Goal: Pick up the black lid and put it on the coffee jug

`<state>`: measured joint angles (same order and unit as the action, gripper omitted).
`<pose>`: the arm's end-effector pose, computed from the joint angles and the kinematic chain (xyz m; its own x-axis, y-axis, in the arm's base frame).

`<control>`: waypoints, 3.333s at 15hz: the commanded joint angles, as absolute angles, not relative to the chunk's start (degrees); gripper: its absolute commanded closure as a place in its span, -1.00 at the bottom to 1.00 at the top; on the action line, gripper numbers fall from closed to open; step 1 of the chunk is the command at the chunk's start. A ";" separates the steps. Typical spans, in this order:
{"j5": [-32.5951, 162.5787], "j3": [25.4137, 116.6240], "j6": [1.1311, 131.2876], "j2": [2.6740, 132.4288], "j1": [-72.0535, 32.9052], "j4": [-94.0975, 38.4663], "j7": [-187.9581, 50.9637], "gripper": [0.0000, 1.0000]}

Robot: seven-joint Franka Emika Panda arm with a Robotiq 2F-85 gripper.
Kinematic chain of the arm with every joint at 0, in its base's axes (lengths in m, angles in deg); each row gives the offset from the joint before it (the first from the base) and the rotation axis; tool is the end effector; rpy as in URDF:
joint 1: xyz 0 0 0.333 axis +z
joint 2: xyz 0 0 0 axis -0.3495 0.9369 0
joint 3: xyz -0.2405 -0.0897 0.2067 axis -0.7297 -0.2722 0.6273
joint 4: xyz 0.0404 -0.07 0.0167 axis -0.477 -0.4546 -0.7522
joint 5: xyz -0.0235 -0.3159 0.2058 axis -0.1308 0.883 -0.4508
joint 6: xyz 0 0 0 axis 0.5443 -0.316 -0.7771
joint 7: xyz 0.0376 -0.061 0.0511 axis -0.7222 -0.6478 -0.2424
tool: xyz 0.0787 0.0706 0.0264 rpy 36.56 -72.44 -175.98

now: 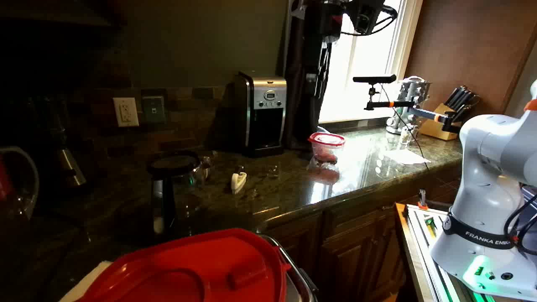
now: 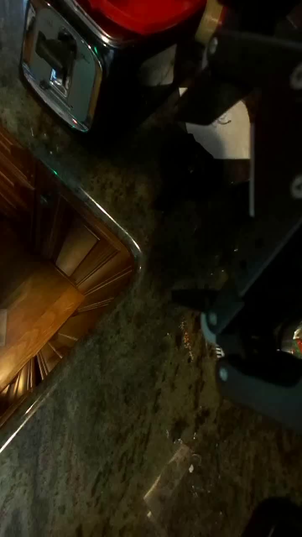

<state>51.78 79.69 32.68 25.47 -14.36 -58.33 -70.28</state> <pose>0.3920 0.0975 0.5977 0.9982 0.0380 0.0458 0.0444 -0.9880 -0.1479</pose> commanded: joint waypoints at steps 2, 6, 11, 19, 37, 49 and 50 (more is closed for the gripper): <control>51.62 80.07 32.51 25.51 -14.85 -58.19 -70.12 -1.00; 51.96 80.81 37.53 28.53 -13.71 -59.34 -66.06 -1.00; 53.92 82.95 43.99 39.02 -11.77 -58.61 -58.51 -1.00; 55.08 83.87 43.29 45.06 -11.34 -56.40 -58.04 -1.00; 62.37 88.14 57.90 69.08 -8.49 -47.36 -40.77 -1.00; 65.92 90.88 72.67 73.06 -7.52 -48.65 -40.18 -1.00; 65.93 90.91 72.73 73.06 -7.46 -48.69 -40.18 -1.00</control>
<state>65.57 90.34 72.92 72.96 -6.97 -48.87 -39.90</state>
